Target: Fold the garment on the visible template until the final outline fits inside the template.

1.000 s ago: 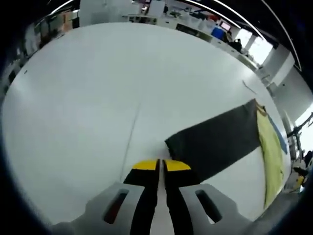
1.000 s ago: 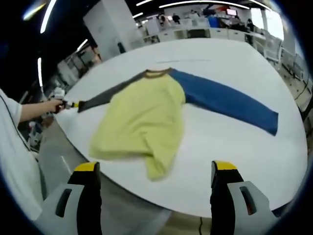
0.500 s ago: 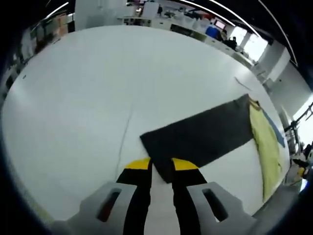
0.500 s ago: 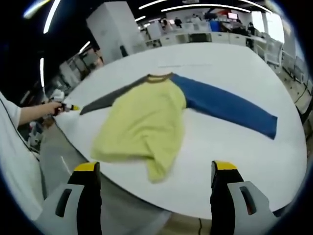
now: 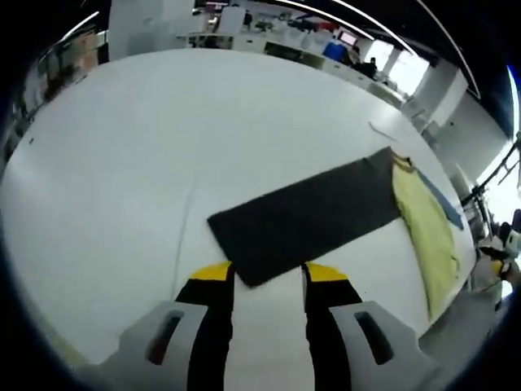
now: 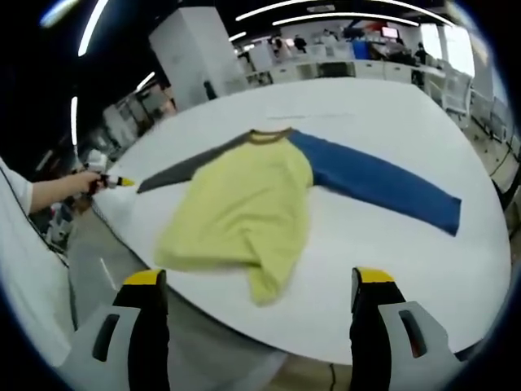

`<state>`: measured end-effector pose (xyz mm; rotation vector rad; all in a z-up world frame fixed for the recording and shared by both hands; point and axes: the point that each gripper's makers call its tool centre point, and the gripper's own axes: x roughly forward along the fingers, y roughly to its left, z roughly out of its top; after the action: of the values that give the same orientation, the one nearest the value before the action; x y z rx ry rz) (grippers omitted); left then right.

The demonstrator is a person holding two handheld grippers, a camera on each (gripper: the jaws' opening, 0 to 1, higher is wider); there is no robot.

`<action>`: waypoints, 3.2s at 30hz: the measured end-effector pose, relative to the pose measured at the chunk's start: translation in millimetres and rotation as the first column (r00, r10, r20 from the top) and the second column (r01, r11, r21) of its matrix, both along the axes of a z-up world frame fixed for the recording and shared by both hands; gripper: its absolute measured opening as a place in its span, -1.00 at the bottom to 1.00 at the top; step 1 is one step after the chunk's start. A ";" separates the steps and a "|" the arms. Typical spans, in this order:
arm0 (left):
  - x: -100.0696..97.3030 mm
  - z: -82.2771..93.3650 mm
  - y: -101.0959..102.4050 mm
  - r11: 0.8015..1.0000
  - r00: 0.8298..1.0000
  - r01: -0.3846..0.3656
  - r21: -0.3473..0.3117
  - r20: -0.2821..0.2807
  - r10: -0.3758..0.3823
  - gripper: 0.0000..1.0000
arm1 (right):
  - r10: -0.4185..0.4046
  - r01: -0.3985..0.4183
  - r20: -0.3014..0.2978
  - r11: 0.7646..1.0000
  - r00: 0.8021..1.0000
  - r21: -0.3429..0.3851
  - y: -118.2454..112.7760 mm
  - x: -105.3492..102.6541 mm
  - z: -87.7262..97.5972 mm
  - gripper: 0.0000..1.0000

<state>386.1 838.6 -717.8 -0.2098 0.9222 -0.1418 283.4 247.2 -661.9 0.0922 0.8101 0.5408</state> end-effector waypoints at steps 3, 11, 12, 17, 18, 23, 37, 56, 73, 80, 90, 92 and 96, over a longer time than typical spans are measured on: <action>-6.7 8.4 -13.1 1.000 1.000 0.024 0.001 0.010 -0.024 -0.30 | 0.000 0.000 0.008 1.000 1.000 0.002 -0.1 -1.9 2.4 0.85; -21.1 24.1 -35.2 0.998 0.998 0.061 0.000 0.023 -0.061 -0.22 | 0.008 -0.008 0.025 1.000 1.000 0.005 -2.5 -5.3 6.3 0.85; -24.2 27.0 -38.7 0.998 0.998 0.064 -0.002 0.027 -0.064 -0.22 | 0.010 -0.010 0.027 1.000 1.000 0.006 -2.9 -5.8 6.6 0.85; -32.8 34.5 -46.0 0.998 0.997 0.070 -0.009 0.034 -0.069 -0.19 | 0.015 -0.015 0.033 1.000 0.999 0.006 -4.1 -8.1 8.2 0.85; -34.2 35.9 -47.4 0.997 0.997 0.070 -0.010 0.036 -0.070 -0.19 | 0.016 -0.016 0.034 1.000 0.999 0.007 -4.6 -8.9 8.5 0.85; -40.3 39.5 -52.2 0.997 0.996 0.080 -0.009 0.046 -0.080 -0.18 | 0.021 -0.021 0.036 1.000 0.999 0.006 -6.7 -12.8 9.1 0.85; -57.2 37.4 -78.7 0.988 0.988 0.149 -0.029 0.050 -0.148 0.08 | 0.019 -0.019 0.039 1.000 0.999 0.006 -11.7 -22.5 11.2 0.85; -88.3 53.7 -141.7 0.953 0.961 0.273 -0.134 0.094 -0.262 0.34 | 0.030 -0.030 0.035 1.000 0.999 0.008 -11.3 -32.5 10.1 0.84; -117.7 62.6 -184.9 0.912 0.925 0.378 -0.161 0.116 -0.362 0.57 | 0.035 -0.036 0.031 0.999 0.999 0.008 -13.3 -37.6 8.0 0.83; -128.5 69.3 -195.9 0.904 0.919 0.389 -0.178 0.142 -0.368 0.64 | 0.039 -0.039 0.025 0.999 0.999 0.007 -13.7 -42.4 7.2 0.83; -150.3 68.4 -211.6 0.893 0.908 0.417 -0.167 0.121 -0.401 0.82 | 0.043 -0.044 0.024 0.999 0.999 0.015 -14.3 -44.0 7.7 0.84; -154.3 66.4 -214.5 0.889 0.901 0.432 -0.154 0.110 -0.419 0.85 | 0.045 -0.045 0.021 0.999 0.999 0.013 -14.9 -44.0 6.5 0.84; -159.5 67.2 -223.0 0.879 0.891 0.452 -0.153 0.109 -0.440 0.91 | 0.052 -0.052 0.017 0.999 0.999 0.016 -13.9 -44.5 5.4 0.84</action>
<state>226.6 615.6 -650.6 -0.1487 0.8754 -0.6586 238.9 233.4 -656.5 0.0822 0.7941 0.5967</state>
